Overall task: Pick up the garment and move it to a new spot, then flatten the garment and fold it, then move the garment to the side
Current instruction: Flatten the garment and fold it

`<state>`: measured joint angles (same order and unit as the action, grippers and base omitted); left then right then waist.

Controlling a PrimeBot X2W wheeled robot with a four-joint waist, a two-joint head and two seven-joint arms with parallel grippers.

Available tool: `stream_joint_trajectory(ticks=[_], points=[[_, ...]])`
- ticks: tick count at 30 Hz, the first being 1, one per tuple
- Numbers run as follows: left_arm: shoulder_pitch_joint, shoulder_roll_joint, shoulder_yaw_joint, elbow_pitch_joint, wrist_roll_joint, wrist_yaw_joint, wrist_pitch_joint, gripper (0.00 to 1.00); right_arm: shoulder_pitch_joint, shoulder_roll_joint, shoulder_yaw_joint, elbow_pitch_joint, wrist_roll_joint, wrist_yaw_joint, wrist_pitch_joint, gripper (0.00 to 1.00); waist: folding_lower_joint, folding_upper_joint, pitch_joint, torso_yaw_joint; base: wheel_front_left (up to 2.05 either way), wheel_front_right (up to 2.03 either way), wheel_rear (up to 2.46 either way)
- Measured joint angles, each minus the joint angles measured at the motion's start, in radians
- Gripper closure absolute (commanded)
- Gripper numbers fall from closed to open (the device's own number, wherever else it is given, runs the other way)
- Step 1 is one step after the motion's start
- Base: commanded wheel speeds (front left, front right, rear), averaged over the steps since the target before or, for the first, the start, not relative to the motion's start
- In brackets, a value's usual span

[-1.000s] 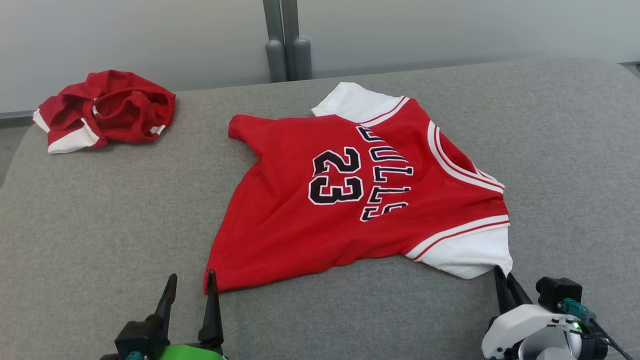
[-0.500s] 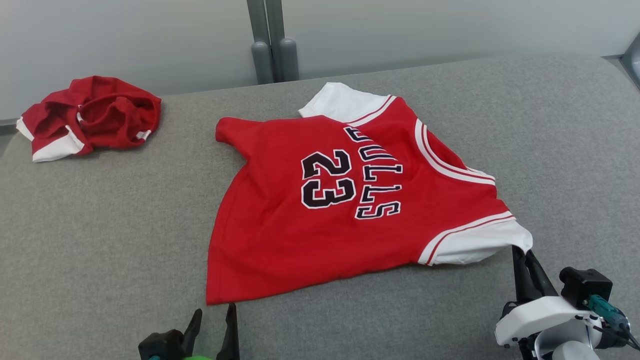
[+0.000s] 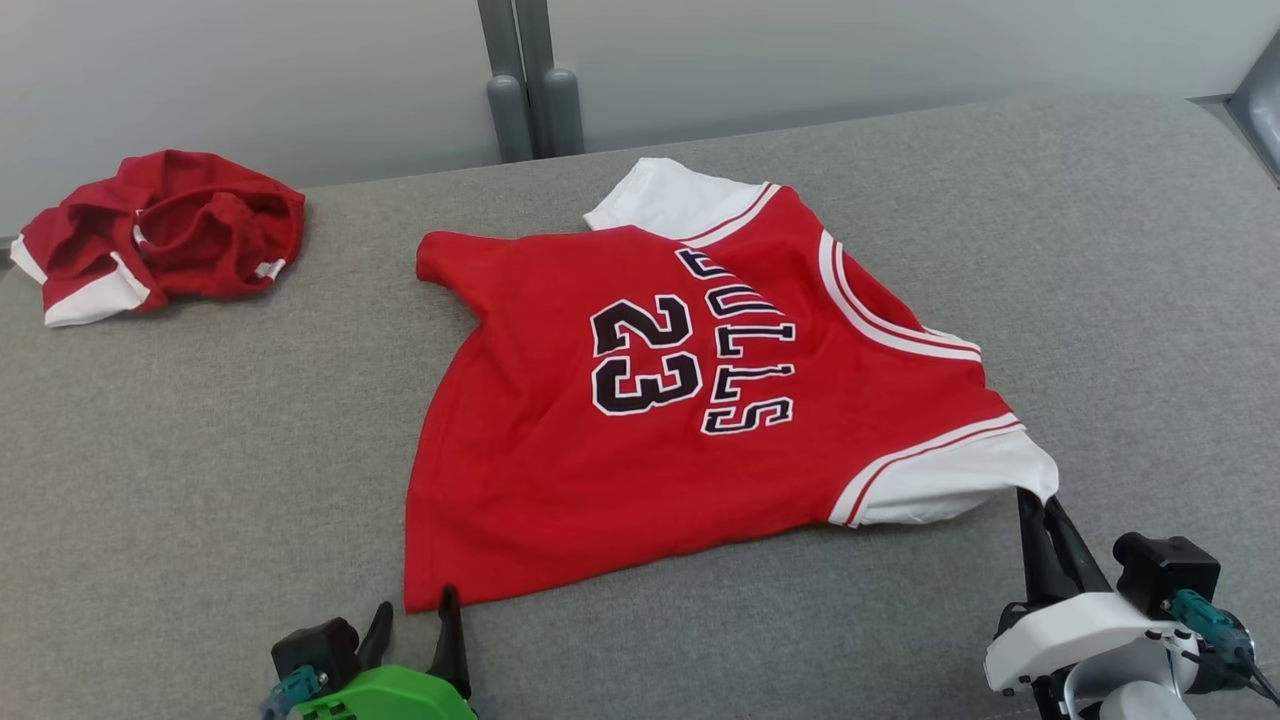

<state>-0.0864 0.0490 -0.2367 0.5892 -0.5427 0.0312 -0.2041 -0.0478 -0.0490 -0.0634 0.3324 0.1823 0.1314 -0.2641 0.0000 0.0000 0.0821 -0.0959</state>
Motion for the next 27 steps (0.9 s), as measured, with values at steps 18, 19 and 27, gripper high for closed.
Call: stream_joint_trajectory(ticks=[18, 19, 27], points=[[-0.065, 0.001, -0.022, -0.003, -0.007, -0.032, -0.022, 1.0, -0.024, 0.0, 0.013, -0.042, 0.001, 0.0, 0.0, 1.0, 0.0, 0.0, -0.013, -0.005, 0.0, 0.0, 0.0], [-0.067, 0.002, -0.01, -0.029, -0.028, -0.038, -0.026, 1.0, -0.03, 0.0, 0.01, -0.053, 0.001, 0.0, 0.0, 1.0, 0.0, 0.0, -0.017, -0.003, 0.0, 0.0, 0.0], [-0.069, 0.002, 0.015, -0.316, -0.095, -0.067, -0.036, 1.0, -0.072, 0.0, -0.007, -0.225, 0.009, 0.0, 0.002, 1.0, 0.0, 0.0, -0.059, 0.007, 0.0, 0.0, 0.0]])
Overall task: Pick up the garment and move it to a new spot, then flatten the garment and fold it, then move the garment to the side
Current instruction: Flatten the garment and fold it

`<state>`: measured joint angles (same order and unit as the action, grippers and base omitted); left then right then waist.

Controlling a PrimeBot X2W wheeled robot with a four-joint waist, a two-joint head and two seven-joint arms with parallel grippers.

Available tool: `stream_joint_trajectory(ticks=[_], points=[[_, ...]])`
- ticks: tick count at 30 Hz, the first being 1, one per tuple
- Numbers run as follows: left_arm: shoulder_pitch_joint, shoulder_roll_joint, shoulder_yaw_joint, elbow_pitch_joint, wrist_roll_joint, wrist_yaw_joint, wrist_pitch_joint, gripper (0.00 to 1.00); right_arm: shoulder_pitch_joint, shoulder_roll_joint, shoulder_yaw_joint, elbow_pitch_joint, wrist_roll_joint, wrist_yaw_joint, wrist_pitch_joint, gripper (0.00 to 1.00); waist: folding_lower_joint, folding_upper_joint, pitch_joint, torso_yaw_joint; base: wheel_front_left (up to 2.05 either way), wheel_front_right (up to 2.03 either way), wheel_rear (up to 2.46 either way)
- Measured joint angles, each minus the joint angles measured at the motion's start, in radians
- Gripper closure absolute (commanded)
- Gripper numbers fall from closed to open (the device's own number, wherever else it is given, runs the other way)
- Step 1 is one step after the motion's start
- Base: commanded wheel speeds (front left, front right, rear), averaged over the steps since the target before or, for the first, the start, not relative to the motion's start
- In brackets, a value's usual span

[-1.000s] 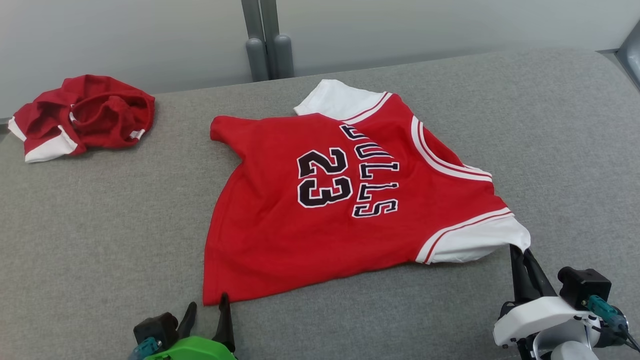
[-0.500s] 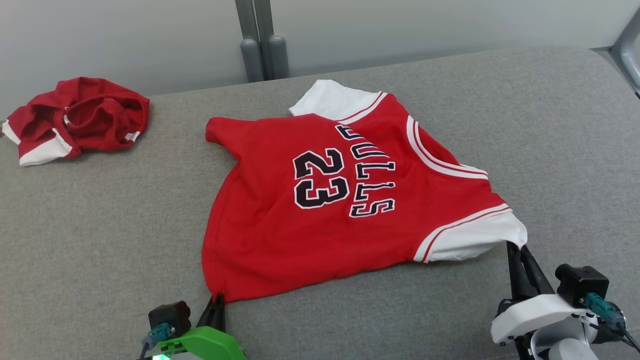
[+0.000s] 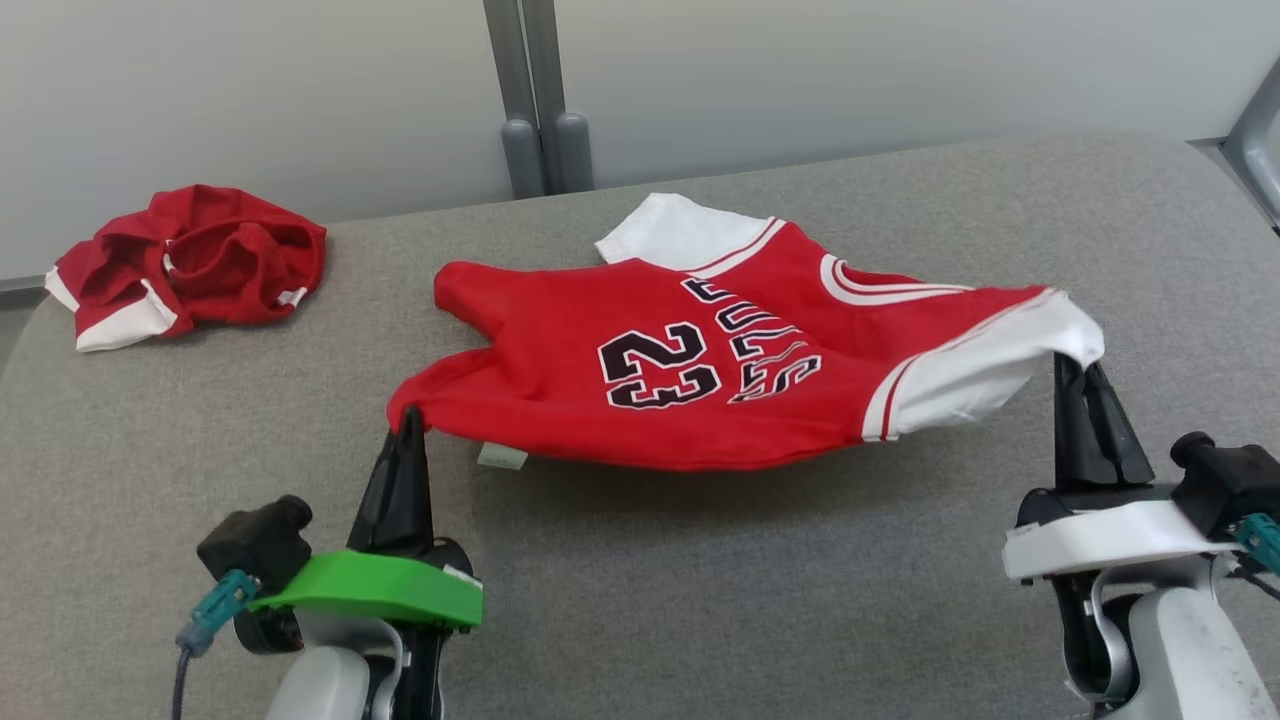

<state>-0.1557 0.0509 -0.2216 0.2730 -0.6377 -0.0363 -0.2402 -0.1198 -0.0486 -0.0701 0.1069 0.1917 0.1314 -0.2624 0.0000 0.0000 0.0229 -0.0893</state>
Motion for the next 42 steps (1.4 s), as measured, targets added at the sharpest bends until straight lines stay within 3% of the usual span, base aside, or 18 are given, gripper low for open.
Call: stream_joint_trajectory(ticks=[4, 14, 18, 23, 29, 35, 42], points=[[0.001, 0.005, 0.01, -0.204, -0.011, 0.003, 0.011, 1.0, -0.008, 0.0, 0.0, -0.147, 0.027, 0.0, 0.012, 1.0, 0.0, 0.0, -0.022, 0.001, 0.0, 0.0, 0.0], [-0.028, 0.077, 0.024, -0.757, 0.029, 0.077, 0.137, 1.0, -0.009, -0.006, -0.04, -0.578, 0.044, 0.0, 0.103, 1.0, 0.0, 0.0, -0.038, -0.011, 0.0, 0.0, 0.0], [-0.07, 0.107, 0.022, -0.85, 0.041, 0.093, 0.208, 1.0, -0.02, -0.021, -0.047, -0.676, 0.042, -0.001, 0.152, 1.0, 0.0, 0.0, -0.025, -0.014, 0.0, 0.0, 0.0], [-0.162, 0.132, 0.038, -0.83, 0.028, 0.101, 0.285, 1.0, -0.075, -0.051, -0.044, -0.696, 0.017, -0.001, 0.202, 1.0, 0.0, 0.0, 0.015, -0.016, 0.0, 0.0, 0.0], [-0.365, 0.181, 0.051, -0.656, 0.022, 0.076, 0.361, 1.0, -0.26, -0.086, 0.033, -0.537, 0.03, -0.001, 0.233, 1.0, 0.0, 0.0, 0.097, -0.017, 0.0, 0.0, 0.0], [-0.735, 0.248, 0.027, -0.349, 0.148, 0.021, 0.355, 1.0, -0.684, -0.129, 0.119, -0.209, -0.004, -0.001, 0.202, 1.0, 0.0001, 0.0, 0.208, -0.02, 0.0, 0.0, 0.0], [-1.132, 0.322, 0.024, 0.091, 0.312, 0.023, 0.234, 1.0, -1.171, -0.029, 0.141, 0.24, -0.121, 0.0, 0.06, 1.0, 0.0001, 0.0, 0.323, -0.045, 0.0, 0.0, 0.0]])
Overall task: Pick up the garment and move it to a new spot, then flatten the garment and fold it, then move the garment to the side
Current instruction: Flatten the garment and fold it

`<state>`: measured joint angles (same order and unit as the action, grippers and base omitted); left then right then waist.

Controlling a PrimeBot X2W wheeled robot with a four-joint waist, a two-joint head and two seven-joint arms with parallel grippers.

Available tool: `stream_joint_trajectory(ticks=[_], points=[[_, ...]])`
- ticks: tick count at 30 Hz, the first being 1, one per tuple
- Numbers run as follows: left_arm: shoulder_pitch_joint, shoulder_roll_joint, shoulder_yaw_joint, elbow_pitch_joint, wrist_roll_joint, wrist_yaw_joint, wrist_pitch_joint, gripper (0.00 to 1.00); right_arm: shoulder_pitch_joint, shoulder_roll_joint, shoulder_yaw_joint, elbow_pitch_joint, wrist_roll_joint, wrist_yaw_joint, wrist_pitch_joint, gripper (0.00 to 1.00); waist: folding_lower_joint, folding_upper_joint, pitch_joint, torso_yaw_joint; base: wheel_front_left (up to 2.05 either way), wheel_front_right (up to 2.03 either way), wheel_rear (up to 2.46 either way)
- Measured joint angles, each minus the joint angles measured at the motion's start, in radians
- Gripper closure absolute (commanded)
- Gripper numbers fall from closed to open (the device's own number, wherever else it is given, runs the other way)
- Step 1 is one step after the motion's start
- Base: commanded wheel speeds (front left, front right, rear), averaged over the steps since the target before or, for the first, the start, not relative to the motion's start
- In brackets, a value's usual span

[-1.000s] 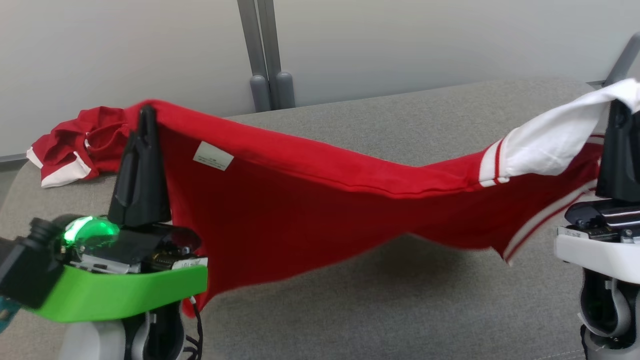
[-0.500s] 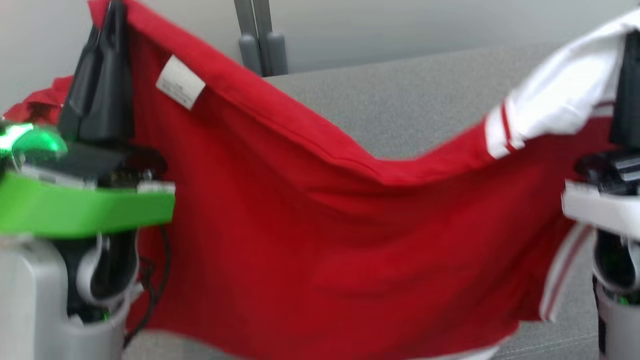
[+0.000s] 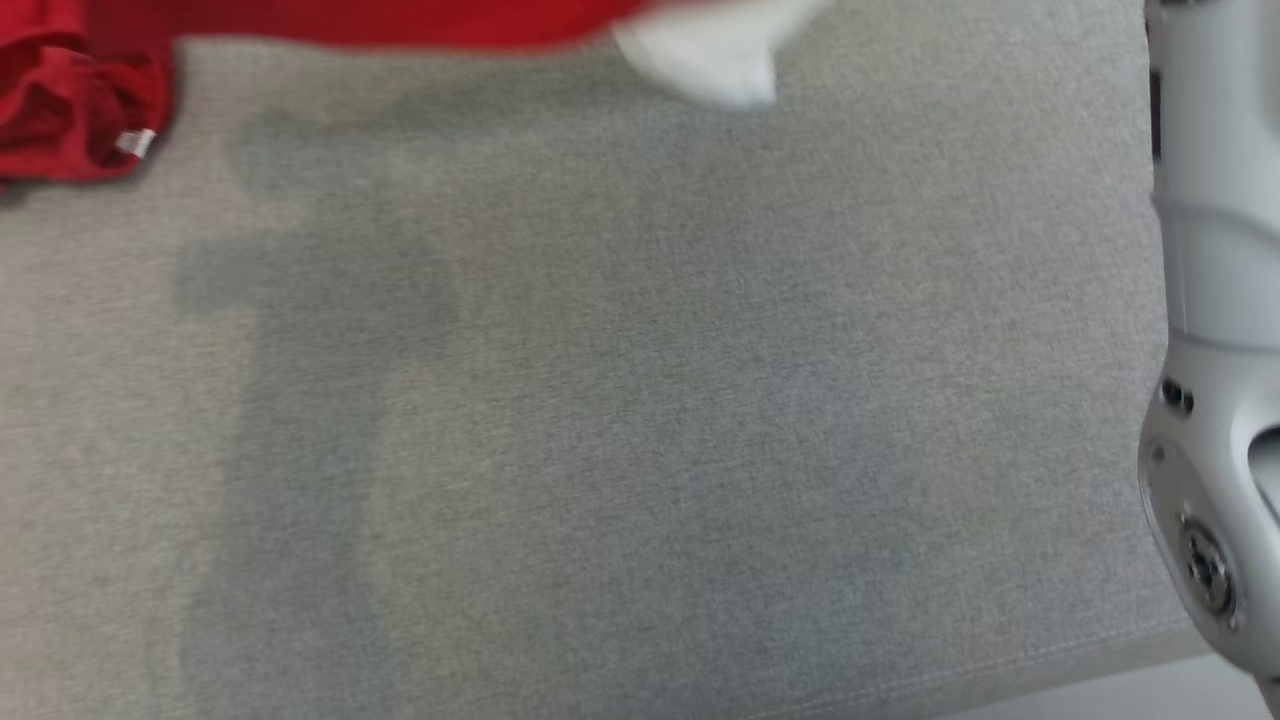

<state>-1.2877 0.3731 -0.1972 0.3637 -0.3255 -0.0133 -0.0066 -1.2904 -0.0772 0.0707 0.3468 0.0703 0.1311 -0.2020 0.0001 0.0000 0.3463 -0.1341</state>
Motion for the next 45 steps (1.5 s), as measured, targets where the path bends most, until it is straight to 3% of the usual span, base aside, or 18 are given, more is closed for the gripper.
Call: stream_joint_trajectory(ticks=[4, 8, 12, 18, 24, 31, 37, 45], points=[[-0.144, 0.011, 0.007, 0.167, 0.029, 0.004, -0.103, 1.0, -0.134, 0.024, -0.035, 0.151, -0.036, 0.0, -0.047, 1.0, 0.0, 0.0, 0.051, -0.034, 0.0, 0.0, 0.0], [-0.164, -0.021, 0.026, 0.302, -0.01, -0.025, -0.195, 1.0, -0.123, 0.023, 0.043, 0.223, 0.05, -0.001, -0.059, 1.0, 0.0001, 0.0, 0.114, -0.057, 0.0, 0.0, 0.0], [-0.114, -0.026, 0.069, 0.401, -0.077, -0.07, -0.234, 1.0, -0.047, 0.028, 0.102, 0.207, 0.104, 0.0, -0.06, 1.0, 0.0001, 0.0, 0.181, -0.07, 0.0, 0.0, 0.0], [-0.026, -0.042, 0.144, 0.448, -0.173, -0.103, -0.252, 1.0, 0.067, 0.027, 0.148, 0.178, 0.139, 0.0, -0.06, 1.0, 0.0001, 0.0, 0.265, -0.078, 0.0, 0.0, 0.0], [0.052, -0.054, 0.193, 0.382, -0.239, -0.113, -0.256, 1.0, 0.169, 0.028, 0.133, 0.101, 0.151, 0.0, -0.061, 1.0, 0.0002, 0.0, 0.29, -0.06, 0.0, 0.0, 0.0], [0.195, -0.062, 0.125, 0.232, -0.381, -0.114, -0.257, 1.0, 0.346, 0.028, 0.122, -0.012, 0.174, 0.0, -0.061, 1.0, 0.0001, 0.0, 0.243, -0.034, 0.0, 0.0, 0.0], [0.457, -0.056, 0.106, 0.075, -0.457, -0.114, -0.258, 1.0, 0.561, -0.007, 0.118, -0.132, 0.239, 0.0, -0.061, 1.0, 0.0, 0.0, 0.178, -0.014, 0.0, 0.0, 0.0], [0.829, -0.127, 0.11, -0.048, -0.473, -0.114, -0.257, 1.0, 0.896, -0.038, 0.068, -0.246, 0.294, 0.0, -0.061, 1.0, -0.0001, 0.0, 0.06, 0.012, 0.0, 0.0, 0.0]])
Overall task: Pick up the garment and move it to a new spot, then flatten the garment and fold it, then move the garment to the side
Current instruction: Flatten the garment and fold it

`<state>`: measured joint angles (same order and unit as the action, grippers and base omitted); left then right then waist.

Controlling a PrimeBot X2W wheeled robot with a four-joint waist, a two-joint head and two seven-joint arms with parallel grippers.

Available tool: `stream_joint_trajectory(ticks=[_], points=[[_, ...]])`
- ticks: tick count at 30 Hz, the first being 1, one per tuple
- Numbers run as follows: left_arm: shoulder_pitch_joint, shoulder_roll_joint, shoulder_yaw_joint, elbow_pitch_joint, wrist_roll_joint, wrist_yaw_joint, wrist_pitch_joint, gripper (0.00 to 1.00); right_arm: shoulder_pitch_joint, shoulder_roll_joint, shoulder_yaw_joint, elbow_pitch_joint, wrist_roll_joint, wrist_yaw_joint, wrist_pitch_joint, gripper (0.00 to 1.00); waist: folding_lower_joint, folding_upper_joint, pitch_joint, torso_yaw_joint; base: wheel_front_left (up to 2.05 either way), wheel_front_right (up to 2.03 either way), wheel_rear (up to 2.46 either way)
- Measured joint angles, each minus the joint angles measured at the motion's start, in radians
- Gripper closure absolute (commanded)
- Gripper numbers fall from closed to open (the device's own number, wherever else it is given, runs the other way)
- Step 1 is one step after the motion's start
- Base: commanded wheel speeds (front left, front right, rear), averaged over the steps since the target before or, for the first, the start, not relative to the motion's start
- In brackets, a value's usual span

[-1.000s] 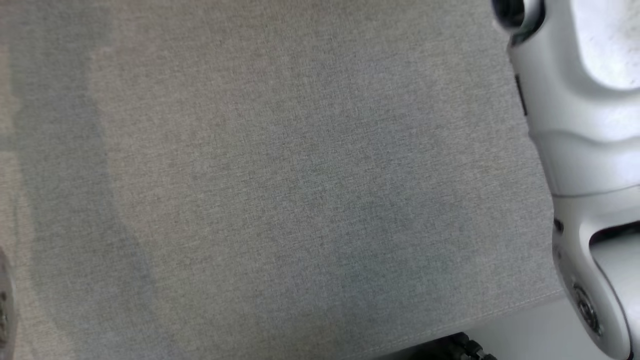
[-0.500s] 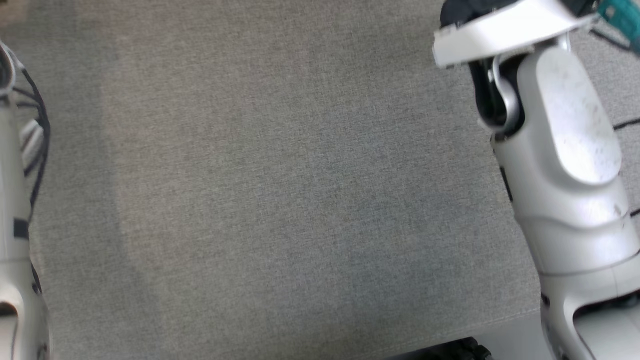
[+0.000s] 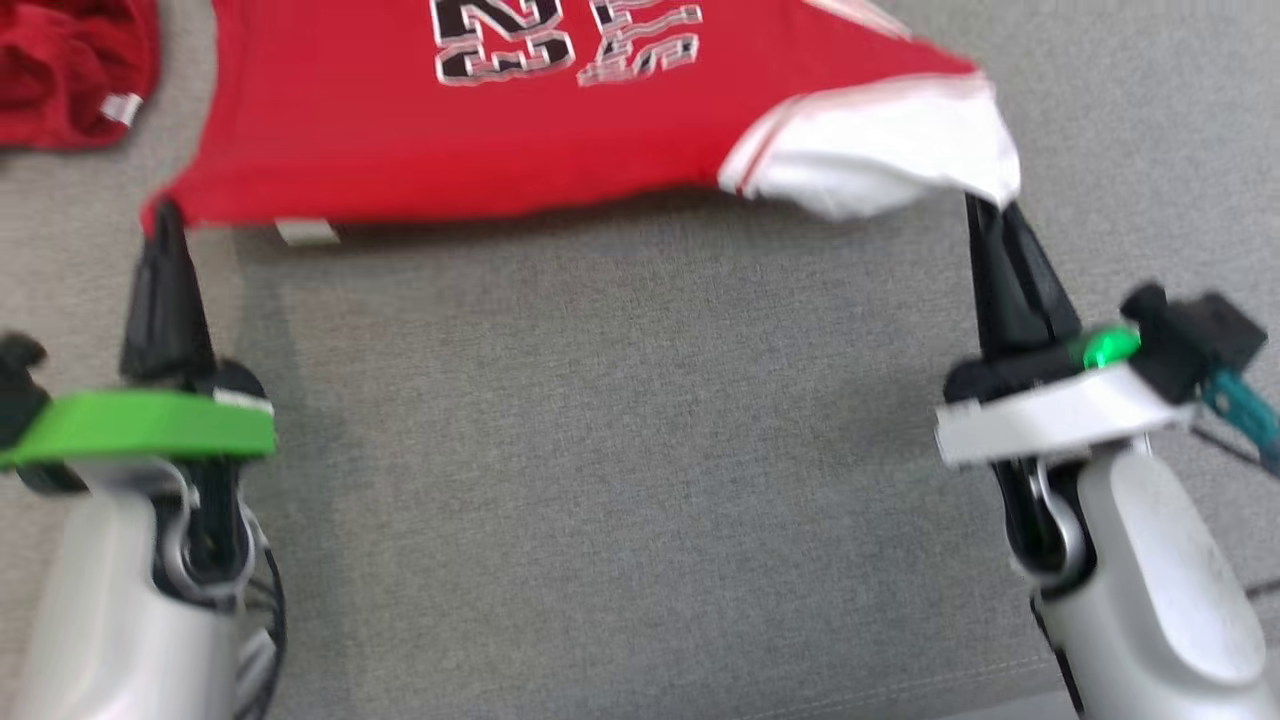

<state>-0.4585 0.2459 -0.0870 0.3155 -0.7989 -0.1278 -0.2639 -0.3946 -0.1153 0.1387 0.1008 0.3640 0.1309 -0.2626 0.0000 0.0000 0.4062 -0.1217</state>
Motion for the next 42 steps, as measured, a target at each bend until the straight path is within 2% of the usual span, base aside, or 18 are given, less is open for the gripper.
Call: stream_joint_trajectory(ticks=[9, 15, 20, 25, 28, 32, 42], points=[[0.315, -0.1, 0.052, -0.106, 0.001, -0.001, 0.0, 1.0, 0.321, 0.018, -0.039, -0.118, 0.026, 0.0, 0.018, 1.0, 0.0, 0.0, -0.151, 0.021, 0.0, 0.0, 0.0], [0.47, -0.136, 0.07, -0.196, 0.001, -0.001, 0.0, 1.0, 0.445, 0.023, -0.055, -0.225, 0.025, 0.0, 0.062, 1.0, 0.0, 0.0, -0.234, 0.021, 0.0, 0.0, 0.0], [0.567, -0.151, 0.091, -0.314, 0.001, -0.001, 0.0, 1.0, 0.526, 0.021, -0.091, -0.364, 0.0, 0.0, 0.113, 1.0, 0.0, 0.0, -0.29, 0.02, 0.0, 0.0, 0.0], [0.635, -0.159, 0.079, -0.386, 0.001, 0.006, 0.012, 1.0, 0.581, 0.016, -0.096, -0.445, -0.008, 0.0, 0.174, 1.0, -0.0001, 0.0, -0.32, 0.023, 0.0, 0.0, 0.0], [0.656, -0.16, 0.07, -0.38, 0.0, 0.017, 0.026, 1.0, 0.598, 0.021, -0.088, -0.43, -0.006, 0.0, 0.196, 1.0, 0.0, 0.0, -0.32, 0.028, 0.0, 0.0, 0.0], [0.659, -0.164, 0.062, -0.317, -0.006, 0.023, 0.03, 1.0, 0.607, 0.028, -0.064, -0.336, 0.005, 0.0, 0.198, 1.0, -0.0001, 0.0, -0.314, 0.033, 0.0, 0.0, 0.0], [0.624, -0.168, 0.048, -0.162, -0.01, 0.016, 0.021, 1.0, 0.572, 0.037, -0.034, -0.153, 0.013, 0.0, 0.142, 1.0, -0.0001, 0.0, -0.29, 0.046, 0.0, 0.0, 0.0]])
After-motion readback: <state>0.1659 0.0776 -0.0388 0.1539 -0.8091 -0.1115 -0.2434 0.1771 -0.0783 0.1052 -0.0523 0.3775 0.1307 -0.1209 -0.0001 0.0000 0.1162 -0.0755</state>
